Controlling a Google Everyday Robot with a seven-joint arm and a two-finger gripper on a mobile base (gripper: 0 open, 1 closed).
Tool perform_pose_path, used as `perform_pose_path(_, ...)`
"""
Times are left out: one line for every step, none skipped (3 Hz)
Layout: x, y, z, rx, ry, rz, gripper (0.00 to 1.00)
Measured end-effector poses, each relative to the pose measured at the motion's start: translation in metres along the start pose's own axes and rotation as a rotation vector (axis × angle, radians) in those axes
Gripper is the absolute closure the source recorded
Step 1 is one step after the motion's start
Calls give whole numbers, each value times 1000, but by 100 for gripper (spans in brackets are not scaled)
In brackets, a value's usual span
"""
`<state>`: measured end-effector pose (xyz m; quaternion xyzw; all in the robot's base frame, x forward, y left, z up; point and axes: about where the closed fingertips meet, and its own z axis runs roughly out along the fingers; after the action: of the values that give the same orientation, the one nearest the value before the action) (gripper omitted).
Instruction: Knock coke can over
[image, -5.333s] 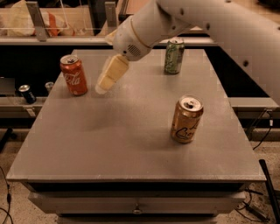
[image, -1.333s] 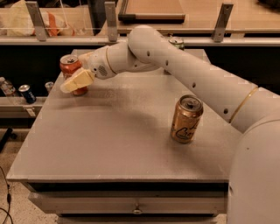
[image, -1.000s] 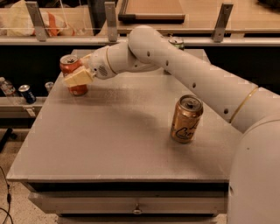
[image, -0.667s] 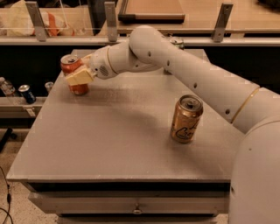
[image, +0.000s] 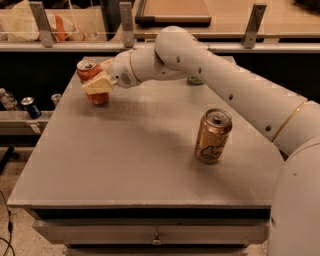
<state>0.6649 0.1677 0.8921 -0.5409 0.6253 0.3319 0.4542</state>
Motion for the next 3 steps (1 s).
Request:
perform_pose_path(-4,-11,-19,36,1,-29,100)
perform_pose_path(-13,-21,-40,66,3,-77,100)
perform_pose_path(-27,-23,-54,57,23,-192,100)
